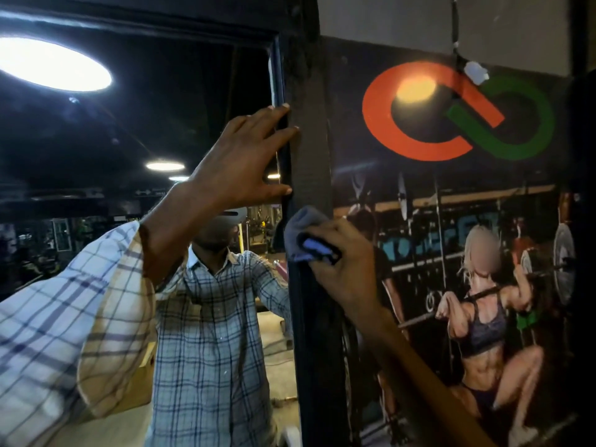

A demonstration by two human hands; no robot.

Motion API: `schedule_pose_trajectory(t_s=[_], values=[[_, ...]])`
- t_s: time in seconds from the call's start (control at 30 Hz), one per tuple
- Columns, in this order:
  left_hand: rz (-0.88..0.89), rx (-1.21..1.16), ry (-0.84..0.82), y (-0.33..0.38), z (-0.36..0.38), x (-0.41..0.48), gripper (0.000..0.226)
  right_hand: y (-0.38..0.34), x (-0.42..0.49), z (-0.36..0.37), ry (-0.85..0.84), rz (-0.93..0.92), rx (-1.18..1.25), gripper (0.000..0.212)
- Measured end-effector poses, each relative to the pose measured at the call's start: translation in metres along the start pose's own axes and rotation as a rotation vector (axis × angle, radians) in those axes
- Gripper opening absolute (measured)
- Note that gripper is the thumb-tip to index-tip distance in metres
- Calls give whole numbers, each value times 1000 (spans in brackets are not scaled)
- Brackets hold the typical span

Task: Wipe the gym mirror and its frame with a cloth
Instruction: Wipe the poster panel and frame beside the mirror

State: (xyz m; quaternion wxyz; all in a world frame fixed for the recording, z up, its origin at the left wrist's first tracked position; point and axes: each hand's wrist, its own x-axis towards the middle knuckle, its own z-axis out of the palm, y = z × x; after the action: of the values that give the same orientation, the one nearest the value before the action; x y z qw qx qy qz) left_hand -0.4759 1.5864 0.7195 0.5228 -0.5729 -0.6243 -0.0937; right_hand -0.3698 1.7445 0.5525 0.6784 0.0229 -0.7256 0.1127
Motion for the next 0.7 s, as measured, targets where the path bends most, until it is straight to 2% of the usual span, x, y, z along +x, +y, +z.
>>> schedule_pose_trajectory(t_s=[0.07,0.2,0.33,0.43,0.47,0.6,0.63,0.7], values=[[-3,-5,4,1,2,-2,102,-2,-6,1,134,115,37,47],[15,-2,-5,6,8,-5,102,-5,-35,2,-121,-12,-19,46],[27,-19,14,11,11,-9,103,1,-44,-4,85,168,39,45],[33,-36,3,14,15,-13,103,-7,-65,3,-126,68,-12,49],[34,-40,2,16,16,-15,104,-5,-69,2,-143,24,-25,49],[42,-53,-11,27,22,-23,106,-1,-70,3,150,199,27,51],[44,-51,-15,28,23,-25,106,-4,-73,6,118,196,26,49],[48,-47,-23,30,28,-30,105,-9,-86,10,-117,77,-47,48]])
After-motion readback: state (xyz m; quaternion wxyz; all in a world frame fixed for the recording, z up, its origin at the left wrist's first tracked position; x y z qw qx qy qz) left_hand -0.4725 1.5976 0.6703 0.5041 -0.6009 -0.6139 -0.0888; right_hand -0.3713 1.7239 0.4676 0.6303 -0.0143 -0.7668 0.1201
